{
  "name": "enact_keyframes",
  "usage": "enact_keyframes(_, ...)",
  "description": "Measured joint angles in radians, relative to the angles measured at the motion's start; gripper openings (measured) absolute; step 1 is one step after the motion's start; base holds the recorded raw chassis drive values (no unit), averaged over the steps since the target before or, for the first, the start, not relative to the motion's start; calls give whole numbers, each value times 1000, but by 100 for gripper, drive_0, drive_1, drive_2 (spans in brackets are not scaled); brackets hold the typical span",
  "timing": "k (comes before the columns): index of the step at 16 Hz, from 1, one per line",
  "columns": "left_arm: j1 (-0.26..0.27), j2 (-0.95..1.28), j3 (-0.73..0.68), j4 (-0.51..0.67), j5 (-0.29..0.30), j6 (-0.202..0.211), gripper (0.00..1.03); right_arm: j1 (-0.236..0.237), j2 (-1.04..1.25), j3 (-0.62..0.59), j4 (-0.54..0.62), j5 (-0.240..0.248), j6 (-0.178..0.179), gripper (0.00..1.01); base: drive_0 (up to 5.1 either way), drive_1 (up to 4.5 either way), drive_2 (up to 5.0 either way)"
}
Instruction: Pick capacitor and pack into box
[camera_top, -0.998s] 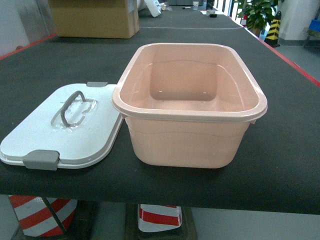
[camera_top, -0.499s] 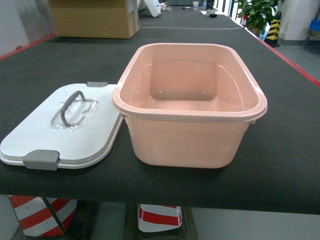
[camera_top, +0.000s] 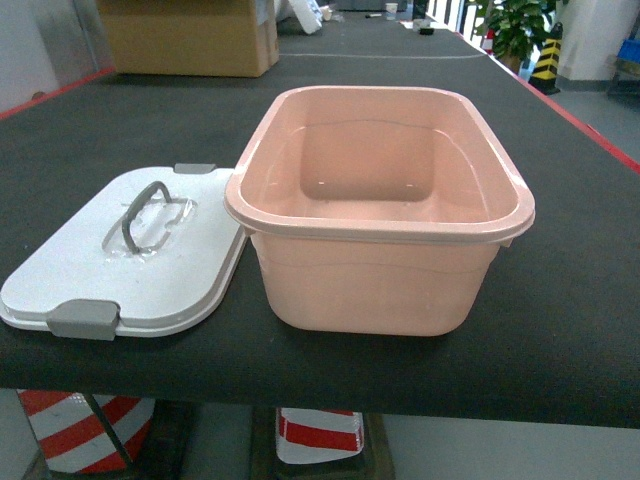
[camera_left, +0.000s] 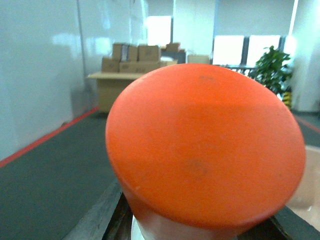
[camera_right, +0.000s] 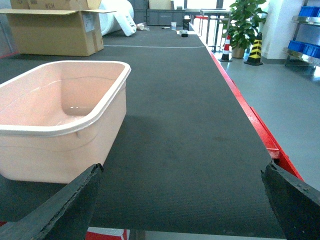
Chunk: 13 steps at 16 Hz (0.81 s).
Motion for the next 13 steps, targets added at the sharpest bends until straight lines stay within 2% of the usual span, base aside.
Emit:
enact_keyframes(1, -35, 203, 143, 126, 15, 9, 44, 0, 0, 0, 0, 0, 0, 98, 0, 0, 0)
enact_keyframes(2, -57, 362, 262, 134, 28, 16, 44, 0, 0, 0, 0, 0, 0, 98, 0, 0, 0)
enact_keyframes(3, -84, 539, 399, 77, 49, 25, 44, 0, 0, 0, 0, 0, 0, 98, 0, 0, 0)
enact_keyframes(4, -105, 674, 518, 2, 66, 13, 44, 0, 0, 0, 0, 0, 0, 98, 0, 0, 0)
enact_keyframes(6, -145, 876, 755, -137, 108, -34, 44, 0, 0, 0, 0, 0, 0, 98, 0, 0, 0)
enact_keyframes(7, -160, 929, 841, -169, 132, -55, 49, 0, 0, 0, 0, 0, 0, 98, 0, 0, 0)
enact_keyframes(8, -170, 953, 883, -145, 131, -56, 60, 0, 0, 0, 0, 0, 0, 98, 0, 0, 0)
enact_keyframes(11, -174, 950, 887, -142, 130, -56, 96, 0, 0, 0, 0, 0, 0, 98, 0, 0, 0)
enact_keyframes(12, -159, 947, 877, -120, 170, -59, 99, 0, 0, 0, 0, 0, 0, 98, 0, 0, 0)
enact_keyframes(13, -135, 900, 805, -98, 225, -64, 98, 0, 0, 0, 0, 0, 0, 98, 0, 0, 0)
